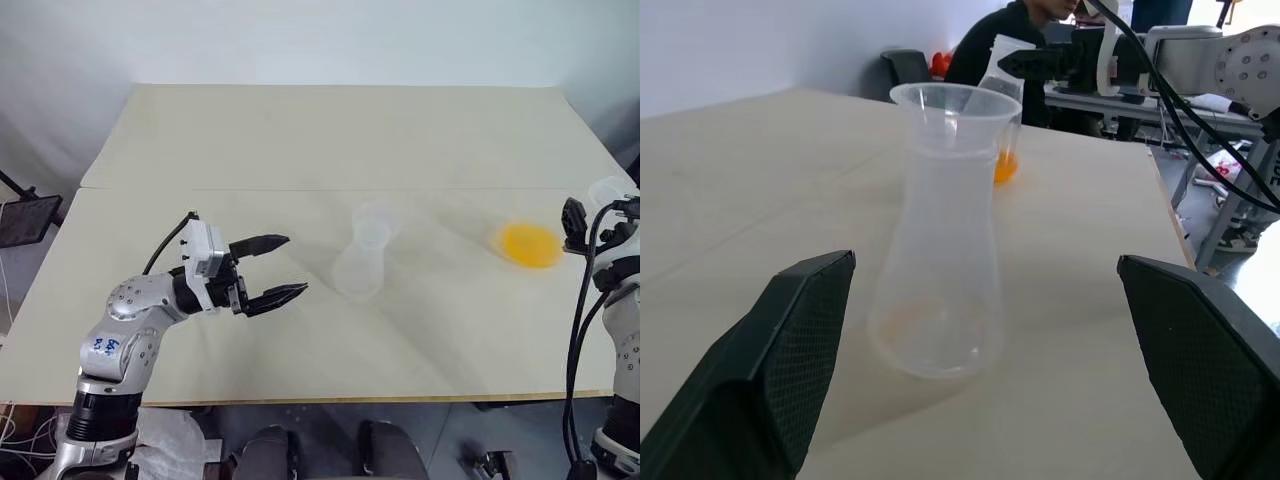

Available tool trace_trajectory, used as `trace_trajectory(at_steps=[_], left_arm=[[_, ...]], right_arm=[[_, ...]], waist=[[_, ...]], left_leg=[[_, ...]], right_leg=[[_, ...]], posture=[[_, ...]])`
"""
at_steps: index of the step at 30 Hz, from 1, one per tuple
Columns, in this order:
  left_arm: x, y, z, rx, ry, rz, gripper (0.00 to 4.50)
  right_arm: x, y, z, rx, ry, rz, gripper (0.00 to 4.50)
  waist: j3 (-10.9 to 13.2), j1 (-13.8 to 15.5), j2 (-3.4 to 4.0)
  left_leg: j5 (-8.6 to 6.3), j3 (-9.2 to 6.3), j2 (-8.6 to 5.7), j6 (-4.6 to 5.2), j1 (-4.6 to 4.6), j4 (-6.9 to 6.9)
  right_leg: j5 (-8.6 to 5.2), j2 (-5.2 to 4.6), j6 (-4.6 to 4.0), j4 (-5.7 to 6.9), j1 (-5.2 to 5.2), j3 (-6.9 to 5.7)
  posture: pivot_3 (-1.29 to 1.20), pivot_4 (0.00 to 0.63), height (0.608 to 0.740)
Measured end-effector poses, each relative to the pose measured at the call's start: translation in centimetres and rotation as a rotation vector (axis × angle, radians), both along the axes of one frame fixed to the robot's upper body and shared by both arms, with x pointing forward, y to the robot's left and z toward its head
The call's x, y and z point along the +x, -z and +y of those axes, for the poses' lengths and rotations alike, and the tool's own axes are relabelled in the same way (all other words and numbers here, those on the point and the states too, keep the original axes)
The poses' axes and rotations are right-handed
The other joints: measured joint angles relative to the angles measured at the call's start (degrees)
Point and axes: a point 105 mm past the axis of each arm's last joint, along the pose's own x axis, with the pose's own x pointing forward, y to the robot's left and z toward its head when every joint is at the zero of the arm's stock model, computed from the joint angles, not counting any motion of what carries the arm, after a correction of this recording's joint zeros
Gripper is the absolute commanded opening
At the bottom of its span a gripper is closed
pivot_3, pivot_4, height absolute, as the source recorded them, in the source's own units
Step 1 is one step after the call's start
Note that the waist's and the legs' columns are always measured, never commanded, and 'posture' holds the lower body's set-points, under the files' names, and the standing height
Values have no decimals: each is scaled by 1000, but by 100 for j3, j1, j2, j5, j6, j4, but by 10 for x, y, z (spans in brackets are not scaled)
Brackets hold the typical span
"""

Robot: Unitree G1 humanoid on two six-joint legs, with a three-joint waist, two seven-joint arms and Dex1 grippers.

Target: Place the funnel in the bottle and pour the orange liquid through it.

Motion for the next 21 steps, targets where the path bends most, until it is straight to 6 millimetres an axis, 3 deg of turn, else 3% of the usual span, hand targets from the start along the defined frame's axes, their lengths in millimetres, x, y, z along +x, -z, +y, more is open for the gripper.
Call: trace_trajectory(at_steps=[12,21], left_arm=[[0,-2,-4,-18,7,-17,4471],[0,-3,-5,-23,8,-26,4471]], right_arm=[[11,-3,-9,80,5,-59,4500],[19,-5,3,137,-83,-135,4500]], waist=[[-1,-3,-1],[-3,-6,-5]], left_leg=[[0,3,-1,0,0,-4],[0,3,0,0,1,-6]], right_leg=[[0,0,0,-6,0,0],[0,0,0,-7,1,0]], posture=[[0,150,740],[0,150,740]])
